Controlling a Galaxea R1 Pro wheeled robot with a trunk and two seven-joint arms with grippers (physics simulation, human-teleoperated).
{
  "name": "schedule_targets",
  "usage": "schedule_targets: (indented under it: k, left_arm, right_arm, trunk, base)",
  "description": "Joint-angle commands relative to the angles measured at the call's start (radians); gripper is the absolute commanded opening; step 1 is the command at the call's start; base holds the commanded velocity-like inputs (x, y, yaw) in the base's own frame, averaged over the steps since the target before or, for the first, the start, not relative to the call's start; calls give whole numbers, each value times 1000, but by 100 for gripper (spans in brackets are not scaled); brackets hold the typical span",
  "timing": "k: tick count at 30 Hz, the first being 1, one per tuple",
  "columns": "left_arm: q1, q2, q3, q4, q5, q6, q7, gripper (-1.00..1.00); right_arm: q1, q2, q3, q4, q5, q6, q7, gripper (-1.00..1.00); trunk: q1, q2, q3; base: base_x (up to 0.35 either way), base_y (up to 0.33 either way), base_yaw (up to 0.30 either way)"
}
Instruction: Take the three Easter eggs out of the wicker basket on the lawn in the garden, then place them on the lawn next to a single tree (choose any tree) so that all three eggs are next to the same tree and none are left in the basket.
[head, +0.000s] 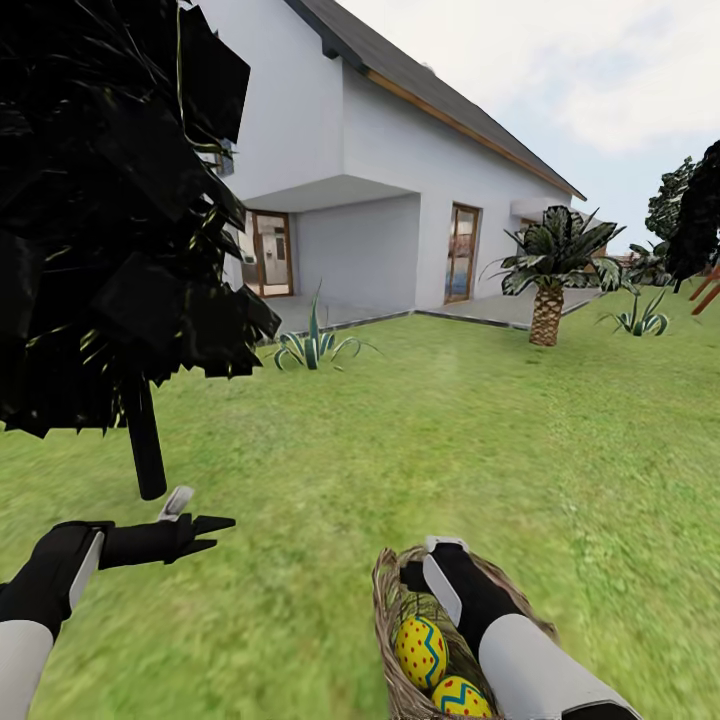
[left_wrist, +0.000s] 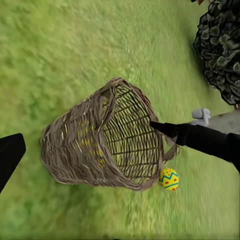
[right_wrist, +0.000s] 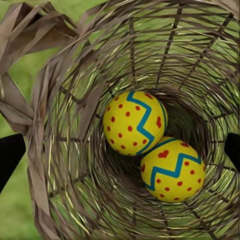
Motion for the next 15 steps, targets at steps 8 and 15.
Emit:
schedule_targets:
  k: [8,15]
  left_arm:
    - [-1,0,2,0,-5,9,-8,100]
    - [-1,0,2,0,-5,9,-8,100]
  right_arm:
    - [-1,-19,3,-1,-13,4,-9,100]
    - [-1,-26,-4,-2,-14,1,-6,100]
  trunk:
    - [31,-57,-26]
    - [57,-106,-48]
  base:
    - [0,0,0]
    - [0,0,0]
